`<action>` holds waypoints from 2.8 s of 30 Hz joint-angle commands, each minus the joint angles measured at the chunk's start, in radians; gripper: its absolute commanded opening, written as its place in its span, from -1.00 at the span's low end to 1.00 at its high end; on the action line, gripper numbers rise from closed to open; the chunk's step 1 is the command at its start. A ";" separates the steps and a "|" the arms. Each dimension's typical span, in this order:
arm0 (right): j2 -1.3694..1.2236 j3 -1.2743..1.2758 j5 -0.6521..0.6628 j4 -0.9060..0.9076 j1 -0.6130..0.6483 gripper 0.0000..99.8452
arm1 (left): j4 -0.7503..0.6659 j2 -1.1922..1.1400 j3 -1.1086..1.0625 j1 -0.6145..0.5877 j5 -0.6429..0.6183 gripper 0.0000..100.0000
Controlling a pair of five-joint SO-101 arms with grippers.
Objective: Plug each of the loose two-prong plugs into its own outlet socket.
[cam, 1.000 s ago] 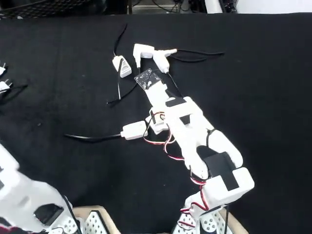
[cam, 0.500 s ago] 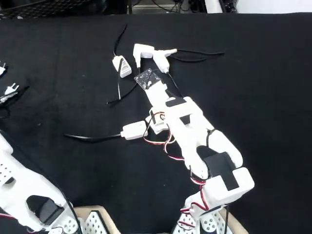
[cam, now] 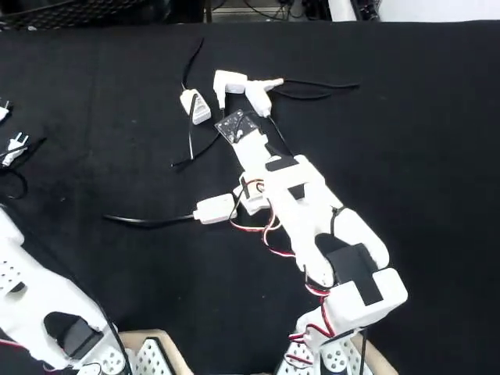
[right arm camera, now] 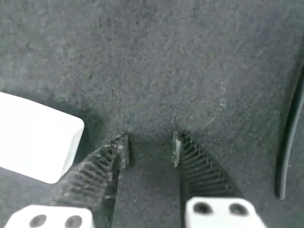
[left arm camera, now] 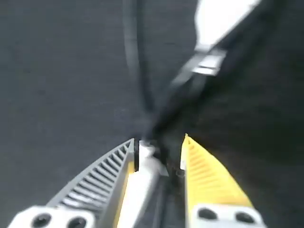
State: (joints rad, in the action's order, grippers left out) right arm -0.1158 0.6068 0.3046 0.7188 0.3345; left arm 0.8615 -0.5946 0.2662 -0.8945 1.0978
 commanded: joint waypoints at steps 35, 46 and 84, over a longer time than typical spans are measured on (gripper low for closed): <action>0.031 -0.008 -0.011 -0.018 -0.009 -0.69 | -0.077 -0.141 0.156 0.191 -0.078 -0.67; 0.031 -0.008 -0.011 -0.018 -0.009 -0.69 | -0.077 -0.158 0.200 0.286 -0.140 -0.67; 0.031 -0.008 -0.009 -0.018 -0.009 -0.69 | -0.075 -0.376 0.381 0.202 -0.153 -0.94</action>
State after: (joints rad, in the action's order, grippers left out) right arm -0.1158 0.6068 0.3046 0.7158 0.3345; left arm 0.7910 -0.9720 0.6406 -0.6813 0.9551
